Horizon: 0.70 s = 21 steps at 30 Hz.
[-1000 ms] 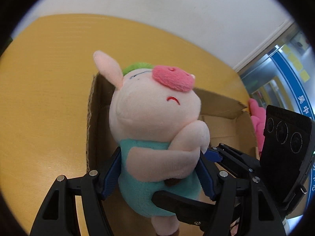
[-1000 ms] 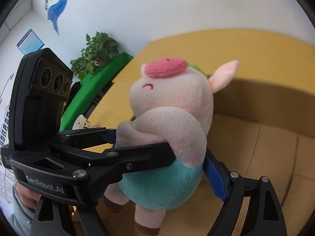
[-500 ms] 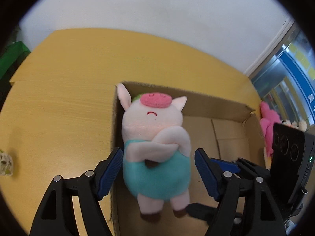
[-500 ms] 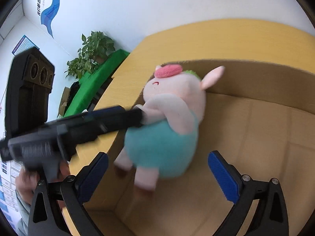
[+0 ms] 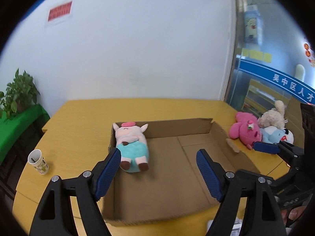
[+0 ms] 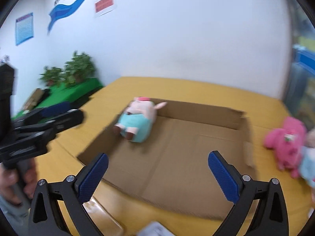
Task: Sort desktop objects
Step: 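Lower the pig plush into the box and open the left tool, then move the left tool to the black UGREEN box on the table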
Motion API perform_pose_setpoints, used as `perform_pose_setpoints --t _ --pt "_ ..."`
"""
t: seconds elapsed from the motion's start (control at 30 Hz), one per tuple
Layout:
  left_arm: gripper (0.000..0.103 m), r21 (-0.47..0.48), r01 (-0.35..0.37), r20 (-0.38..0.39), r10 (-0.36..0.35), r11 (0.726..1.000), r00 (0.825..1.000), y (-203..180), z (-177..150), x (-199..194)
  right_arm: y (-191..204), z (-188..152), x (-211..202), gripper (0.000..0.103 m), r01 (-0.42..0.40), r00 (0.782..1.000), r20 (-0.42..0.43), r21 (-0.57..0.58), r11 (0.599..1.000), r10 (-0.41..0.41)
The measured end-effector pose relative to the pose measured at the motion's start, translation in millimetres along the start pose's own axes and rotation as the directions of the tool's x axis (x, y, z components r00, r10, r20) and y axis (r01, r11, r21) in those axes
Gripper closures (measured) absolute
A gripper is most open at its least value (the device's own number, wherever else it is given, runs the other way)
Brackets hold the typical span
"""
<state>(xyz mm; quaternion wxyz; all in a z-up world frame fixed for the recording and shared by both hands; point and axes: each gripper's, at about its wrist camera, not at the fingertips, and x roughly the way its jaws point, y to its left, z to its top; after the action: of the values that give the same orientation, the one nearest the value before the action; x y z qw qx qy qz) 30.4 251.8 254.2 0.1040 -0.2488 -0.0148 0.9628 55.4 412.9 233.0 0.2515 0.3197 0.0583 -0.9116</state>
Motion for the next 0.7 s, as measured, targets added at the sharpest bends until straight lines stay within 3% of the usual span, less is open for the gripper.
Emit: perform_pose_setpoints --t 0.07,0.13,0.27,0.47,0.7 --pt "0.024 0.013 0.010 0.013 -0.010 1.000 1.000 -15.9 -8.7 -18.7 0.9 -13.0 -14.6 0.000 0.057 0.998 0.002 0.007 0.998 -0.057" --pt "0.024 0.025 0.015 0.008 -0.015 1.000 1.000 -32.8 -17.7 -29.9 2.2 -24.4 -28.5 0.000 0.056 0.998 0.002 0.018 0.998 -0.056" --pt "0.023 0.036 -0.068 0.058 0.066 0.997 0.996 -54.7 -34.0 -46.7 1.6 -41.0 -53.8 0.000 0.123 0.992 0.026 0.022 0.992 -0.123" --pt "0.023 -0.012 0.024 0.004 -0.024 1.000 1.000 -59.9 -40.4 -39.3 -7.1 -55.3 -86.2 0.000 0.170 0.984 0.057 0.017 0.985 -0.170" --pt "0.023 0.022 -0.006 -0.048 0.007 1.000 0.999 -74.1 -48.3 -33.7 -13.3 -67.4 -96.0 0.000 0.156 0.983 0.086 0.046 0.987 -0.159"
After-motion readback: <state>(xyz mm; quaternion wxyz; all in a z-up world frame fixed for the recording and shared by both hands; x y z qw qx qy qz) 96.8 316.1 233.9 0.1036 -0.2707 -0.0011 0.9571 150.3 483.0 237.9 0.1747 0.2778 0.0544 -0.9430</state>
